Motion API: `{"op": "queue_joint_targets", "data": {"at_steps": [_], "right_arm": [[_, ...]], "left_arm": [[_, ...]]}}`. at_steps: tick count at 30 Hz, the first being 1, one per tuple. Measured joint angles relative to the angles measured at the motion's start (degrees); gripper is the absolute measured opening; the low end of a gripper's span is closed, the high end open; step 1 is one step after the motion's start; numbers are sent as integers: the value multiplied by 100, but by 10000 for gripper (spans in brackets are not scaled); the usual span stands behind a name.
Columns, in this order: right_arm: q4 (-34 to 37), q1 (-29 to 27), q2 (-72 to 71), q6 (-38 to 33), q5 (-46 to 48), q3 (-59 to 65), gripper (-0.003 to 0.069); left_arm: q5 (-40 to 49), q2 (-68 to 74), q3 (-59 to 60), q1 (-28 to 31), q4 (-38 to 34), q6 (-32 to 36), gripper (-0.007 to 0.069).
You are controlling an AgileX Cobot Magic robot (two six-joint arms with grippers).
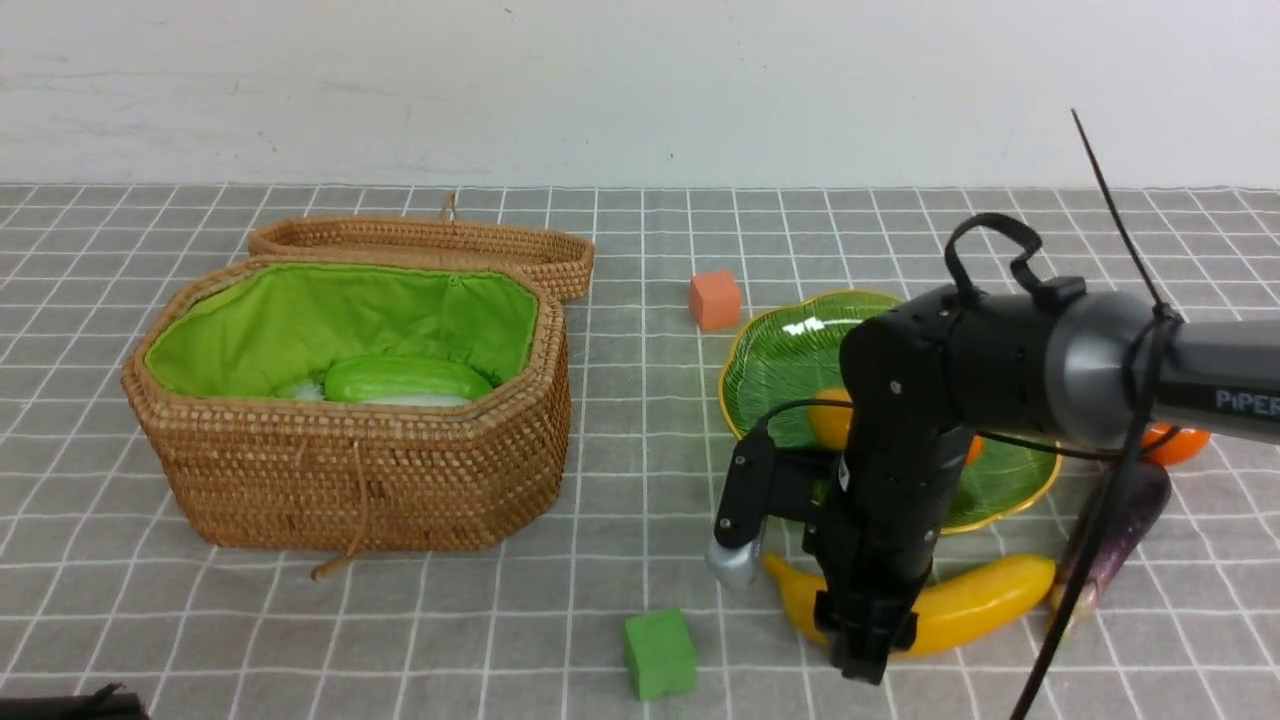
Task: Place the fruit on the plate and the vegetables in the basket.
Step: Use the right arm to grab a banana and put it into the right plate
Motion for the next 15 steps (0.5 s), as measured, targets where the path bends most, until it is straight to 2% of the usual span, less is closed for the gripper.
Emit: {"op": "queue_joint_targets", "data": {"at_steps": [1,7,10,12,15], "right_arm": [[0,0,12,0,21,-19,318],[17,13,21,241,178,-128,319],[287,13,-169,747,571,-413,319],[672,13,-600,1372,970,-1077,319],[748,-71,-790,1994,1206,-1829,319]], "left_arm": [[25,0,0,0,-6,0,-13],[46,0,0,0,-13,0,-13],[46,0,0,0,-13,0,-13],[-2,0,0,0,-17,0,-13],[-160,0,0,0,-18,0,-13]]}}
